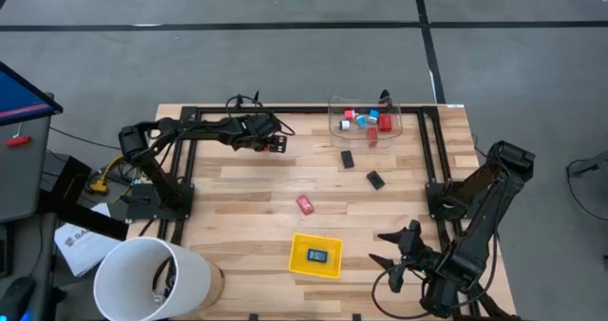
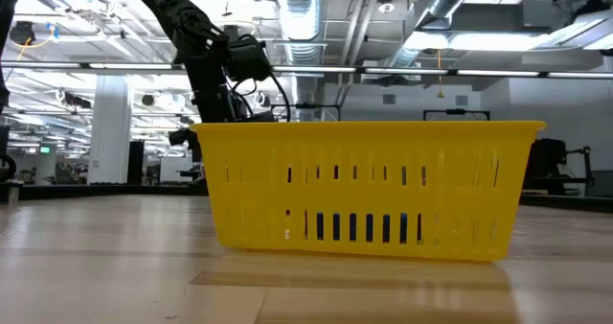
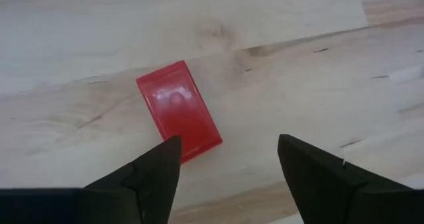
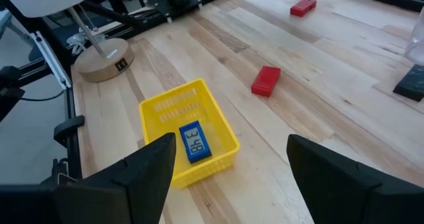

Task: Pick & Place Office items
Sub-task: Put the top red digital clock into the yellow bin

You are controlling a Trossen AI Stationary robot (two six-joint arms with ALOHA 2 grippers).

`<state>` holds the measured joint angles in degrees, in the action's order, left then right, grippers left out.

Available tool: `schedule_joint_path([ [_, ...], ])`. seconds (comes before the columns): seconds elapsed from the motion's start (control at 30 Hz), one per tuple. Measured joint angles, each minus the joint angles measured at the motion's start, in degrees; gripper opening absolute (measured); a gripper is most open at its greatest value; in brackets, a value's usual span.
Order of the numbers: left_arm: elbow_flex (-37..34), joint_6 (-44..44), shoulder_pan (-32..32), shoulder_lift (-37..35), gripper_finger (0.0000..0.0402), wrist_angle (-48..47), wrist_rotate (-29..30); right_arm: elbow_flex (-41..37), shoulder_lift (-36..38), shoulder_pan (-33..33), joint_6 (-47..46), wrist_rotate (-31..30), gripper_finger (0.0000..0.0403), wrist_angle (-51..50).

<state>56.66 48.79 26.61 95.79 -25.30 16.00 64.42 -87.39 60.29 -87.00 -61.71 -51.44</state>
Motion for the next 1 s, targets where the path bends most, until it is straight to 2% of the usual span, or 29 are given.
schedule_joint_path([
  [0.2, 0.02, 1.68, 0.22, 1.24, 0.0242, -2.01, -4.5, 0.0, 0.0, 0.18, -0.02, -0.42, 0.0281, 0.0],
  [0.6, 0.13, 3.83, 0.87, 4.44, 0.0239, -0.62, -4.83, -0.02, -0.02, 0.84, -0.02, -1.33, 0.0281, 0.01],
  [1.0, 0.13, 5.6, 2.34, 4.44, 0.0239, -0.06, -6.42, -0.02, -1.61, 1.21, -0.2, -1.3, 0.0281, -0.24],
])
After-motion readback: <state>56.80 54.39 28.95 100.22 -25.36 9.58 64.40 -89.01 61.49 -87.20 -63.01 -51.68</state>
